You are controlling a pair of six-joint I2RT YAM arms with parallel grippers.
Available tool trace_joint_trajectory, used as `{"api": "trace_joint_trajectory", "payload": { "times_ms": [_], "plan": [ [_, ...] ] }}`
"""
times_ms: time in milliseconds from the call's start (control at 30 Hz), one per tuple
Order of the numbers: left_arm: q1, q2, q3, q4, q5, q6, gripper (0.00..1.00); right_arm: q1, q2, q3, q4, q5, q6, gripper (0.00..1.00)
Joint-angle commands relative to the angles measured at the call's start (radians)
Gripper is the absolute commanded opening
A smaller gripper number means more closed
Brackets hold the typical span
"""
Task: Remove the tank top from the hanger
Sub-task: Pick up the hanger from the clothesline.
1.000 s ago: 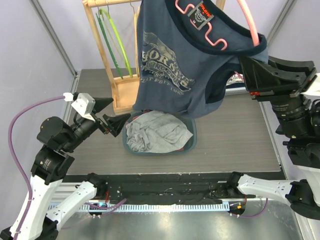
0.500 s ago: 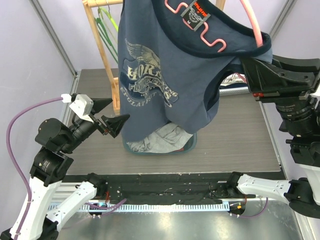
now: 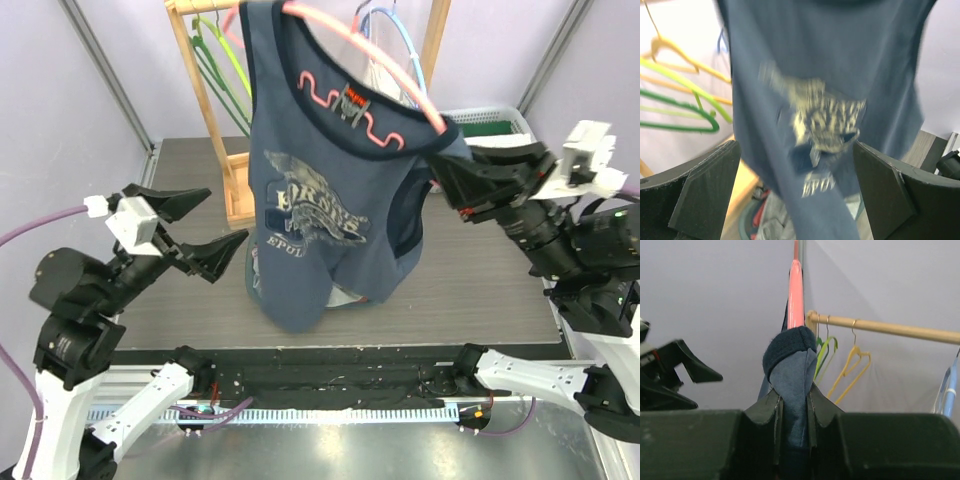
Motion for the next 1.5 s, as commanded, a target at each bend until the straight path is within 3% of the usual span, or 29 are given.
{"api": "trace_joint_trajectory", "payload": {
  "times_ms": [0,233,433,600,1133,1467],
  "plan": [
    [0.006,0.025,0.077,-0.015,0.058,0.049,1.0,0.006,-0.049,-0.05,0.005,0.041,0.028,0.01],
    [0.006,0.074,0.122,0.008,0.068,0.03,1.0,0.006,-0.066,-0.087,0.13,0.133,-0.062,0.01],
    [0.006,0.068,0.088,0.029,0.078,-0.011,1.0,0.006,0.066,0.178,0.23,0.051,-0.14,0.01],
    [0.015,0.057,0.076,0.031,0.079,-0.02,1.0,0.006,0.12,0.272,0.209,-0.005,-0.137,0.01],
    [0.02,0.044,0.051,0.046,0.082,-0.022,1.0,0.006,0.037,0.171,0.089,0.046,-0.127,0.01],
    [0.021,0.042,0.057,0.045,0.082,-0.019,1.0,0.006,-0.016,0.122,-0.052,-0.011,-0.046,0.01]
  ]
}}
